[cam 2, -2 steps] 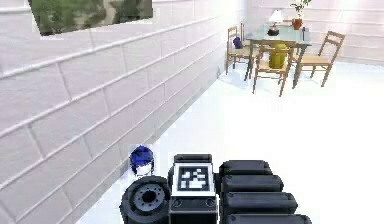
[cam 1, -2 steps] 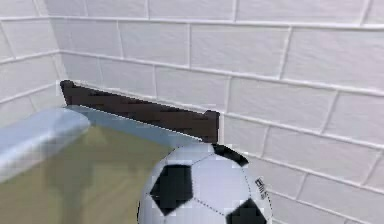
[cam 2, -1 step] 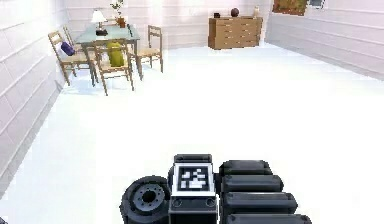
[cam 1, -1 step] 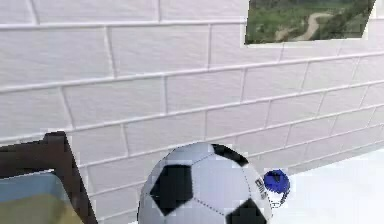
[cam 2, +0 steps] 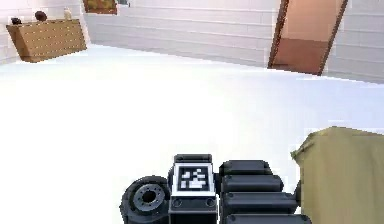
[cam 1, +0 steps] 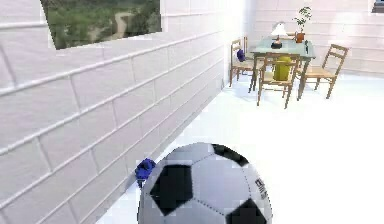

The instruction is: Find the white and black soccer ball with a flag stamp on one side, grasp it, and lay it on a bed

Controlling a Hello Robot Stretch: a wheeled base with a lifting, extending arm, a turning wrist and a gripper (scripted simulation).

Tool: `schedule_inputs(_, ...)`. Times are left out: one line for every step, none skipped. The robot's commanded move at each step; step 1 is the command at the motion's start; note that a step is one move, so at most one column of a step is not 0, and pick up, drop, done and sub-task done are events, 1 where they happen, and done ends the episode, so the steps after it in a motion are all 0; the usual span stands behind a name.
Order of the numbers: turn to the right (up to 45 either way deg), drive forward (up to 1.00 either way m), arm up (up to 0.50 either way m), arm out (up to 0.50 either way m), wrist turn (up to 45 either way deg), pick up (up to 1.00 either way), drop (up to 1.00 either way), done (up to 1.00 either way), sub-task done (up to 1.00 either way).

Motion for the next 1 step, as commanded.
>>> schedule_inputs(12.0,0.0,0.0,0.0,0.0,0.0,0.0,0.0,0.0)
